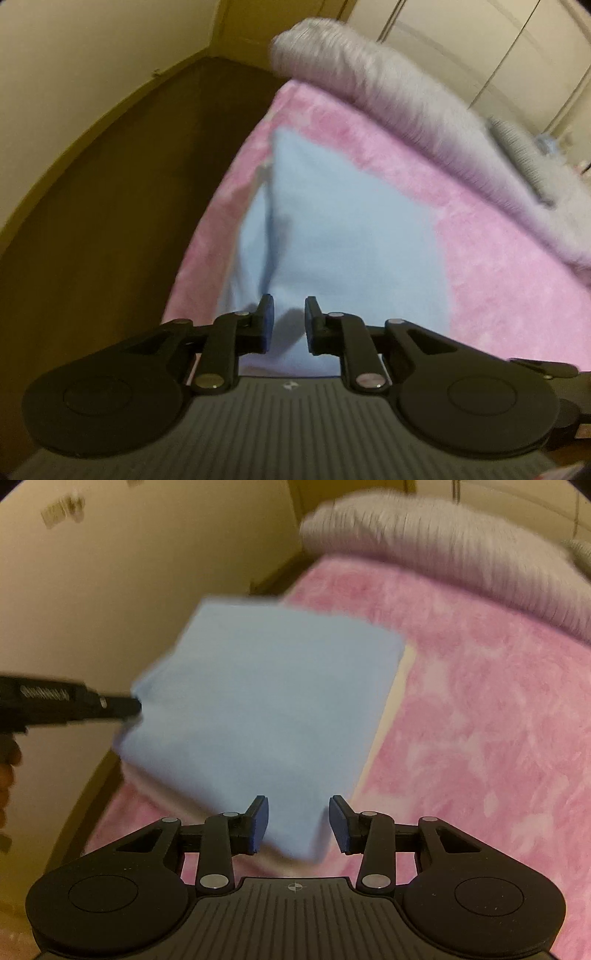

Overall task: Fold clothes
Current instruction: 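Lower the blue bundle onto the cream towel and open both grippers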

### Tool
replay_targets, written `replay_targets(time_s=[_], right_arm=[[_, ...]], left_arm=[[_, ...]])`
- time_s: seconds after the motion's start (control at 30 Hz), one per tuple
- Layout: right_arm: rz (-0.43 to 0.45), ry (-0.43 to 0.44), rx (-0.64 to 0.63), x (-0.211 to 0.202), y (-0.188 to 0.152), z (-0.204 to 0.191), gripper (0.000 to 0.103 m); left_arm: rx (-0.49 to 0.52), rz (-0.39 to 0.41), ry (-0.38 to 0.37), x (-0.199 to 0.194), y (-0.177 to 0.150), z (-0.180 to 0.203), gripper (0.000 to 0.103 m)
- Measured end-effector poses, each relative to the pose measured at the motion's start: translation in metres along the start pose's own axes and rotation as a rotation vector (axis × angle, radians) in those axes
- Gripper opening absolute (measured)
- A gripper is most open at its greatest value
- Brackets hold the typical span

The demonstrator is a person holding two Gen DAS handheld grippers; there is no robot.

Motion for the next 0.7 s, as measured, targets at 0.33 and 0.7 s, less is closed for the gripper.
replay_targets(time_s=[0.33,0.7], right_arm=[[0.1,0.026,0.047,-0.027,0.039,0.006,0.042],[0.077,-0.073,0.146,0.039,0.1,0.01,0.042]], left_arm=[[0.052,0.056,-0.007,-0.011,0.05,0.029,0.017],[0.229,-0.075,0.051,0.068,0.099,0.029,0.014]])
Point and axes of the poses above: each gripper's, at about its wrist camera, not at the fingertips, and x roughly the way its jaws point, z to its right, y to its top, the point moved 10 cm from there along x, roughly the way its jaws point, and after that the axes turned 15 degrees about -z, right-handed, at the moved point
